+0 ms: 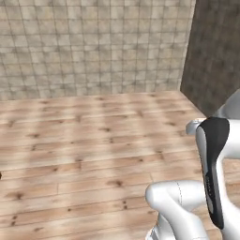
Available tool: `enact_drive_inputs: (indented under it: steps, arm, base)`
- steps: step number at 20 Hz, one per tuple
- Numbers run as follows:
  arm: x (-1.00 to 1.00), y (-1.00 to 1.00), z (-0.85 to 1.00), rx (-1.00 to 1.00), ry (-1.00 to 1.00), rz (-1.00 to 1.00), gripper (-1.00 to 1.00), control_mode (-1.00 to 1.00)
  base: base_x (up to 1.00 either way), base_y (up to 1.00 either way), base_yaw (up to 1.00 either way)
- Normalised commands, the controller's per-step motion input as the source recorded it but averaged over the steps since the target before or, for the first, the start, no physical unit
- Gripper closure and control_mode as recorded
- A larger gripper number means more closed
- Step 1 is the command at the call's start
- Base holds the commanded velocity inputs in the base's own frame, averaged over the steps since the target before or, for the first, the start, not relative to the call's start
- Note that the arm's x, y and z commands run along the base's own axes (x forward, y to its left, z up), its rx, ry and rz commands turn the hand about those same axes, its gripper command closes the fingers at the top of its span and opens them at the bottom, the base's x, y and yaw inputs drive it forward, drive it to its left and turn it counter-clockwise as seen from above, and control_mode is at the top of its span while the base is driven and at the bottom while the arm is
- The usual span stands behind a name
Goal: Place the cold items (kiwi and avocado) from the fridge in one tupperware on the dining counter. Place the warm items (kebab skewer and hot dog) in the stove area in another tupperware.
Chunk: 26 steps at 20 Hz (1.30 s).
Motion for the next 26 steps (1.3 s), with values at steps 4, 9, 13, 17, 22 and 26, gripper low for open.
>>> enact_drive_inputs:
  steps: [4,9,13,17,22,26]
  arm:
    - [0.0,0.0,0.0,0.0,0.0,0.0,1.0,1.0]
    - [0.0,0.0,0.0,0.0,0.0,0.0,1.0,1.0]
    - [0.0,0.0,0.0,0.0,0.0,0.0,1.0,1.0]
    - [0.0,0.0,0.0,0.0,0.0,0.0,1.0,1.0]
    - [0.0,0.0,0.0,0.0,0.0,0.0,1.0,1.0]
    - [0.0,0.0,0.0,0.0,0.0,0.0,1.0,1.0]
  base:
    - [1.0,0.0,0.53]
    - [1.0,-0.09,0.65]
    - [1.0,-0.22,0.69]
    - [1.0,-0.22,0.72]
    - [1.0,-0.22,0.73]
    - [0.92,-0.29,0.76]
